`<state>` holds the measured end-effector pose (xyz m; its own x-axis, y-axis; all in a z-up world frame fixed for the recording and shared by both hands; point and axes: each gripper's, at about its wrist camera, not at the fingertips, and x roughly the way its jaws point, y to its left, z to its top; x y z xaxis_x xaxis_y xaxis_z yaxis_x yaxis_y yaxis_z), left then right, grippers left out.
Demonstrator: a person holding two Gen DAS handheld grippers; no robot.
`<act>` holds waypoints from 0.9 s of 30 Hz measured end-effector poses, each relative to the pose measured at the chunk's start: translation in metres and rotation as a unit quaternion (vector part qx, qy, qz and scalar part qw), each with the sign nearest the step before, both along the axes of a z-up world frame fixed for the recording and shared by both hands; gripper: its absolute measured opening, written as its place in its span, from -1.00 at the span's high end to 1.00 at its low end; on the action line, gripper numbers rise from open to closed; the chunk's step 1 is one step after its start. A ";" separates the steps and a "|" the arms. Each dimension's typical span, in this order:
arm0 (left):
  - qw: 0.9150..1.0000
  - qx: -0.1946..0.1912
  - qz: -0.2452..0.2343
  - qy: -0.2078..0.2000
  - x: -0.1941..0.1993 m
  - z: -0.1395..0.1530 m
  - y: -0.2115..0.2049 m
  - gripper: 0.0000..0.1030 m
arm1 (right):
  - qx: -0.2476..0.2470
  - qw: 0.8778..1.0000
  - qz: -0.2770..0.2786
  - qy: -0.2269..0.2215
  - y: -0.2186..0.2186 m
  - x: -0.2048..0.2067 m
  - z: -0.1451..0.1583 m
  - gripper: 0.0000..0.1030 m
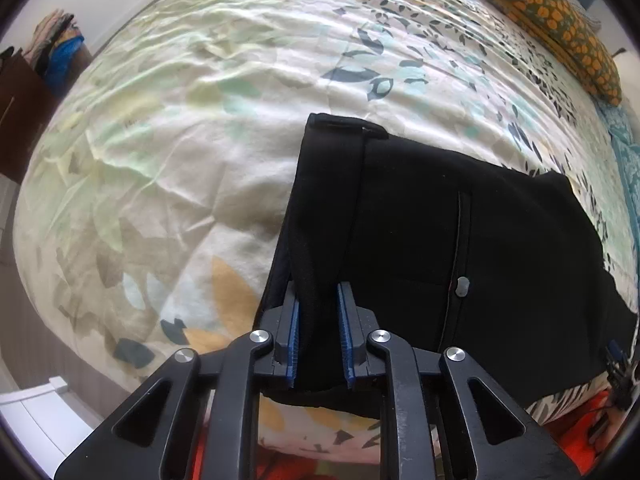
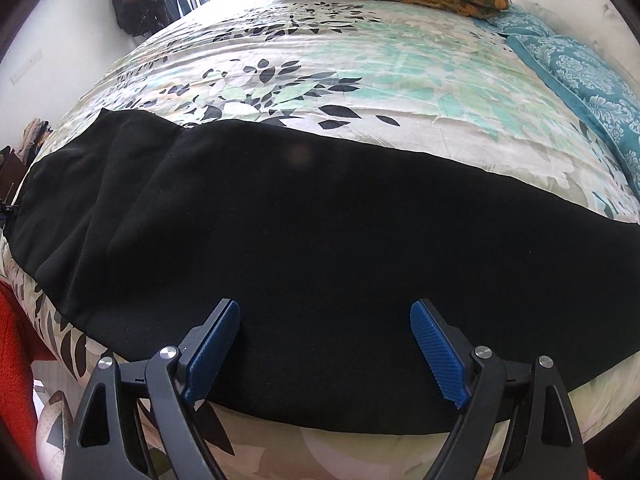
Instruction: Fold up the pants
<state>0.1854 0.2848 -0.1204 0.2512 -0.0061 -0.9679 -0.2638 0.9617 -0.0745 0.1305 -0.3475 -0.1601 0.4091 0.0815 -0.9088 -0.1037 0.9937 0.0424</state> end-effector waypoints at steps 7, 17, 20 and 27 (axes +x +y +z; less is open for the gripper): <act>0.999 0.032 0.031 0.003 0.011 -0.005 0.013 0.92 | -0.012 1.000 -0.001 -0.001 0.000 0.000 -0.006 -0.86; 0.989 0.112 0.075 -0.063 -0.013 0.039 0.015 -0.29 | -0.022 1.000 -0.006 -0.007 0.000 -0.002 -0.003 -0.97; 0.987 0.086 0.066 -0.119 -0.025 0.063 -0.008 -0.31 | -0.026 0.998 -0.015 -0.047 0.001 -0.010 0.017 -0.97; 0.983 0.001 -0.033 -0.183 -0.030 0.069 -0.133 -0.45 | -0.036 0.995 0.010 -0.095 0.013 -0.012 0.033 -0.97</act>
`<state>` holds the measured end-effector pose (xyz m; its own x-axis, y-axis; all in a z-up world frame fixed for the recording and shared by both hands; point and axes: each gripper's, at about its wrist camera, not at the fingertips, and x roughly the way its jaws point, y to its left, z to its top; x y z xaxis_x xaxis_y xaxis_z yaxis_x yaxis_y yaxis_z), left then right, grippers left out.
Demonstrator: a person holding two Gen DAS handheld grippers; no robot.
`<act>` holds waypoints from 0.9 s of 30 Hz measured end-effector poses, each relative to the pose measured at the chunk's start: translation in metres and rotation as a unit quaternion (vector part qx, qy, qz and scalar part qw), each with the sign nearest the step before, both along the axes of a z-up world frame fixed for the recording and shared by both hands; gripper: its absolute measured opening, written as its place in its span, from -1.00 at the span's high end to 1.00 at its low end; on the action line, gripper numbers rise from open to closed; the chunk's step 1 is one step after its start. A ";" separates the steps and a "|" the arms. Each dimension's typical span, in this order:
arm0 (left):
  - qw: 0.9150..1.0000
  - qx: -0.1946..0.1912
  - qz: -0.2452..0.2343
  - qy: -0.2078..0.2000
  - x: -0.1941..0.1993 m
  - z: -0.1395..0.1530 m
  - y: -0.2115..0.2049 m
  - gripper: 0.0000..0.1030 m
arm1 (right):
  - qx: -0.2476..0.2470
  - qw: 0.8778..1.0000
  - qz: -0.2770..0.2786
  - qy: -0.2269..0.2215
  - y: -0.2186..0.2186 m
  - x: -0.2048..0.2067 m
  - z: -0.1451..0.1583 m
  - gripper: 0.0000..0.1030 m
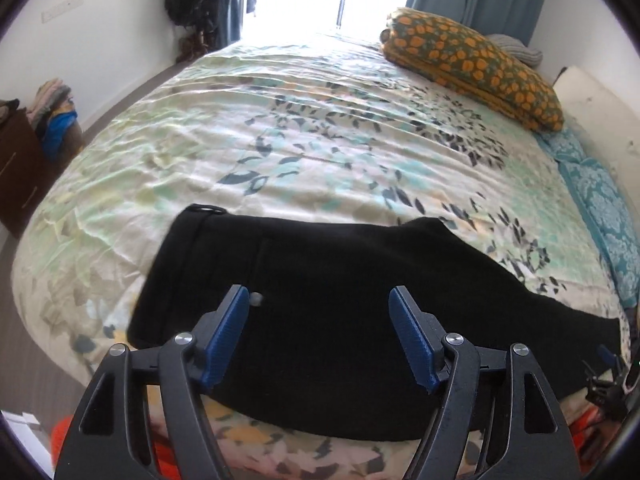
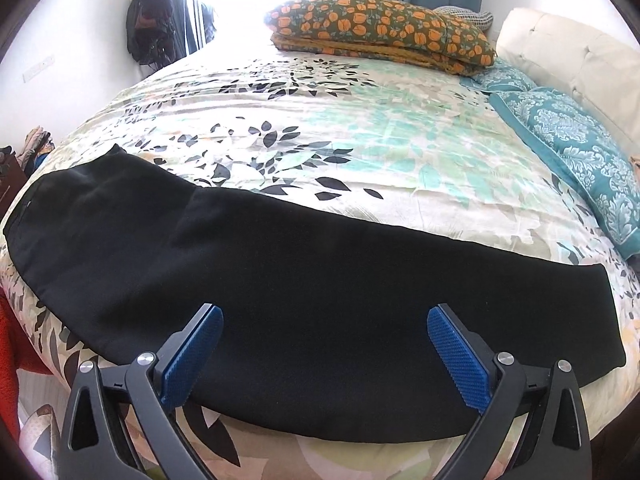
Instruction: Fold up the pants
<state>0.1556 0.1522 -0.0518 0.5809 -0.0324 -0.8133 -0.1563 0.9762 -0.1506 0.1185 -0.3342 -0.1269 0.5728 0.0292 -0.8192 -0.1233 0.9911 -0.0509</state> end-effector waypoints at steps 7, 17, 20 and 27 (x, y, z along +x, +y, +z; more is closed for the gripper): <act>0.997 0.003 -0.072 0.025 0.008 -0.045 -0.096 -0.45 | 0.009 1.000 -0.003 0.010 -0.005 0.001 -0.005 -0.97; 0.987 0.098 -0.113 0.054 -0.014 -0.094 -0.133 -0.46 | 0.012 1.000 0.001 0.013 -0.009 -0.002 -0.007 -0.97; 0.986 0.100 -0.117 0.060 -0.012 -0.096 -0.134 -0.53 | 0.009 0.999 0.001 0.032 -0.009 -0.001 -0.015 -0.97; 0.990 0.079 -0.111 0.045 -0.008 -0.072 -0.133 -0.55 | 0.007 0.999 -0.001 0.047 -0.012 -0.001 -0.022 -0.97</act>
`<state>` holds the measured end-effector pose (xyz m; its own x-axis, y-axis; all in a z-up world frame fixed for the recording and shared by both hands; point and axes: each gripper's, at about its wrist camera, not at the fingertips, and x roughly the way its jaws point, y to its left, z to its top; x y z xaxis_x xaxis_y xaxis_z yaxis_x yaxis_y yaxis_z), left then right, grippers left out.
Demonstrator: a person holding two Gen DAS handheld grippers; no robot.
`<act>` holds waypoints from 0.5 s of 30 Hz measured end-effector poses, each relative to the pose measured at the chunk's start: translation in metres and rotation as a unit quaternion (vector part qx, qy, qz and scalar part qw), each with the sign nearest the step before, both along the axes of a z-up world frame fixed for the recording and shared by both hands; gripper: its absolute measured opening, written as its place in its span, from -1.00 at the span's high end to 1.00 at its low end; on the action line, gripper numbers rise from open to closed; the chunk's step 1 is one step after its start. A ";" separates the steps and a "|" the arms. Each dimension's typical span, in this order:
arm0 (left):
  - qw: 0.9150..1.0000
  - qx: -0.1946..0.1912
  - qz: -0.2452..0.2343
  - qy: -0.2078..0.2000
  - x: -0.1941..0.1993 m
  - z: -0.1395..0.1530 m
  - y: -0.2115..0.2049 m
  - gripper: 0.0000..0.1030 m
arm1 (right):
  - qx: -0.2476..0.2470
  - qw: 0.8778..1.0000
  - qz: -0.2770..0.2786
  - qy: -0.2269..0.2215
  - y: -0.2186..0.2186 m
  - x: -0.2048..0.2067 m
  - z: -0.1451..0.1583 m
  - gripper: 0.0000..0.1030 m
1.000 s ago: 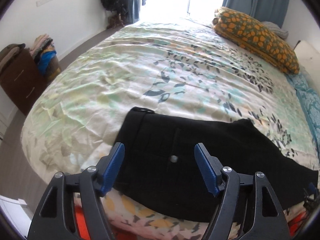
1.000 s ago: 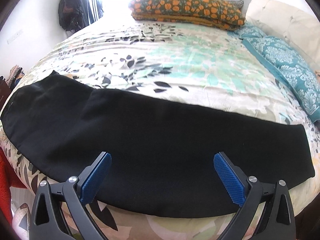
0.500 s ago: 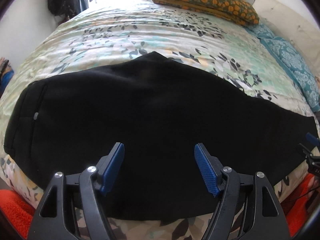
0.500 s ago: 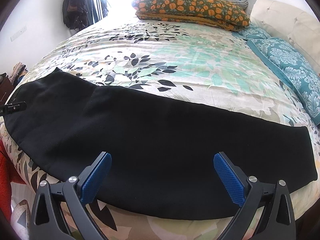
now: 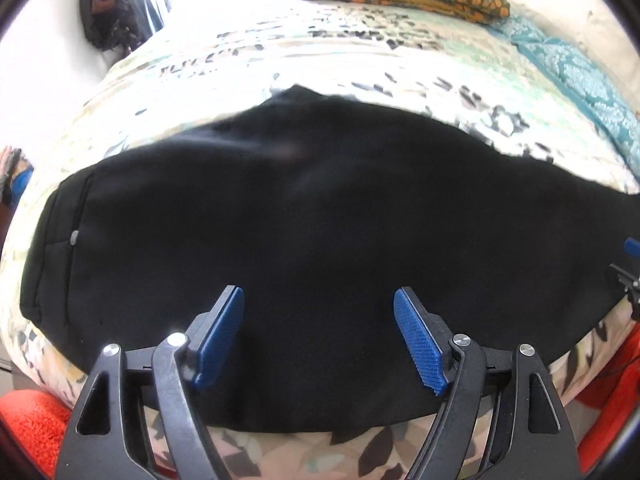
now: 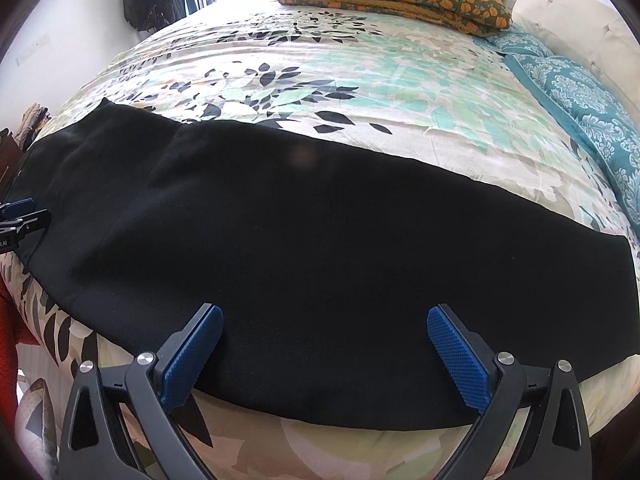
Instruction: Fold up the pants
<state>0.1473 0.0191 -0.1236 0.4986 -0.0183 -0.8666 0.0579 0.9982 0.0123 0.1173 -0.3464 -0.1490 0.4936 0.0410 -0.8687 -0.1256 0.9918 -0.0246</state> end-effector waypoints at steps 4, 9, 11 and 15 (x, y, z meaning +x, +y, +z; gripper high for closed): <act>0.999 -0.030 0.010 -0.034 0.032 0.034 -0.003 -0.55 | 0.022 0.999 -0.018 -0.030 -0.009 -0.003 0.014 -0.97; 0.998 -0.026 0.021 -0.048 0.092 0.043 -0.016 -0.55 | 0.044 0.998 -0.047 -0.012 -0.022 0.006 0.010 -0.97; 0.999 -0.016 0.024 -0.039 0.115 0.033 -0.021 -0.55 | 0.053 0.997 -0.055 -0.012 -0.027 0.006 0.010 -0.97; 0.999 0.007 0.043 -0.002 0.146 -0.001 -0.024 -0.55 | 0.066 0.995 -0.070 -0.011 -0.037 0.006 0.011 -0.97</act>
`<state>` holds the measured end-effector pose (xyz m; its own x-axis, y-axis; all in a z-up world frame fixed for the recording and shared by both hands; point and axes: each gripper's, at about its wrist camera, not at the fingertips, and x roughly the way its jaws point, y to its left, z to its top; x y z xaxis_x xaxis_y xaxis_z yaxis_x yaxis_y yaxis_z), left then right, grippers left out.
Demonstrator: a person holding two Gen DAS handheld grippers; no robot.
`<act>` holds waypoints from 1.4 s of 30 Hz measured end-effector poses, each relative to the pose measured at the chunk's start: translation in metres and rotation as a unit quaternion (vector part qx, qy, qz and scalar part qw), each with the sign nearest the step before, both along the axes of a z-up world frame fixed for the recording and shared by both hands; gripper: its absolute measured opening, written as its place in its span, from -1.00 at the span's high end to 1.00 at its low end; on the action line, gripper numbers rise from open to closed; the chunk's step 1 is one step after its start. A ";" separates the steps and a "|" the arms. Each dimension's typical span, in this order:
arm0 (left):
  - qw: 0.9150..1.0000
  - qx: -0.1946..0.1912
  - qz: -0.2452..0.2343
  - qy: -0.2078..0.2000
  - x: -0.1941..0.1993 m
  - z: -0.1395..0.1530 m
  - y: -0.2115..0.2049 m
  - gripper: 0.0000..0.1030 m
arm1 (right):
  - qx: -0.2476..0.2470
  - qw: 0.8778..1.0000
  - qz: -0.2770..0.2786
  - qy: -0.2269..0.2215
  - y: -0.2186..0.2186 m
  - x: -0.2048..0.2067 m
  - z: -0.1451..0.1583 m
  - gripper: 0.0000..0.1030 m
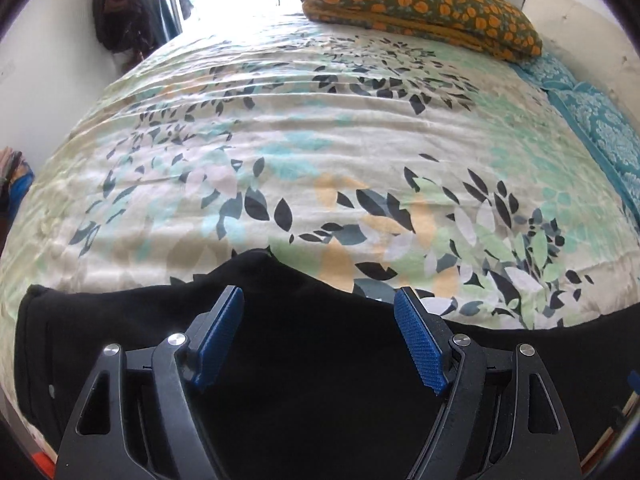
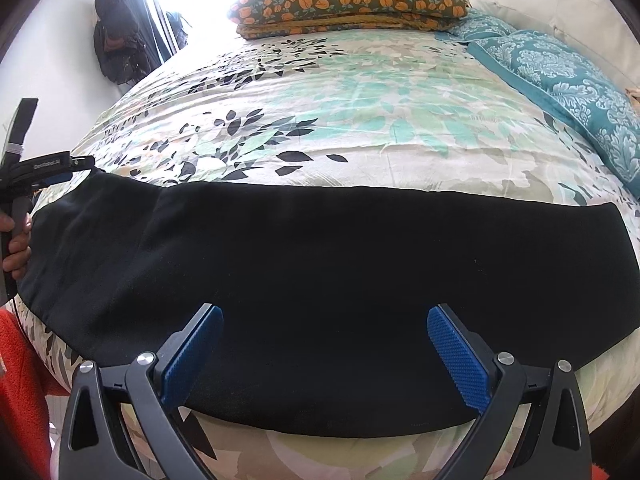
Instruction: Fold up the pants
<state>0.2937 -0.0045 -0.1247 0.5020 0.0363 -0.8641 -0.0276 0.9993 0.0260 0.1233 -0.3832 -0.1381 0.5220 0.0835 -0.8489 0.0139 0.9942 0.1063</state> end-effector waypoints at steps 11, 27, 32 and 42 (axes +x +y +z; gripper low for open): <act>0.999 0.032 0.012 0.008 0.002 -0.015 -0.003 -0.61 | 0.037 0.998 -0.045 0.013 -0.027 0.000 -0.006 -0.97; 0.990 -0.030 -0.140 -0.005 -0.122 0.003 -0.115 -0.61 | 0.072 0.992 -0.103 -0.022 -0.059 -0.017 0.006 -0.97; 0.991 -0.021 -0.129 0.034 -0.121 -0.024 -0.114 -0.61 | 0.080 0.989 -0.119 -0.037 -0.071 -0.029 0.010 -0.97; 0.987 -0.038 -0.155 -0.008 -0.132 0.013 -0.126 -0.61 | 0.155 0.959 -0.222 -0.078 -0.124 -0.052 0.016 -0.97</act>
<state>0.1618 -0.1310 -0.1114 0.4924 -0.1850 -0.8505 0.2798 0.9589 -0.0466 0.0712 -0.5072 -0.1221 0.6830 0.0605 -0.7279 0.3882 0.8141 0.4319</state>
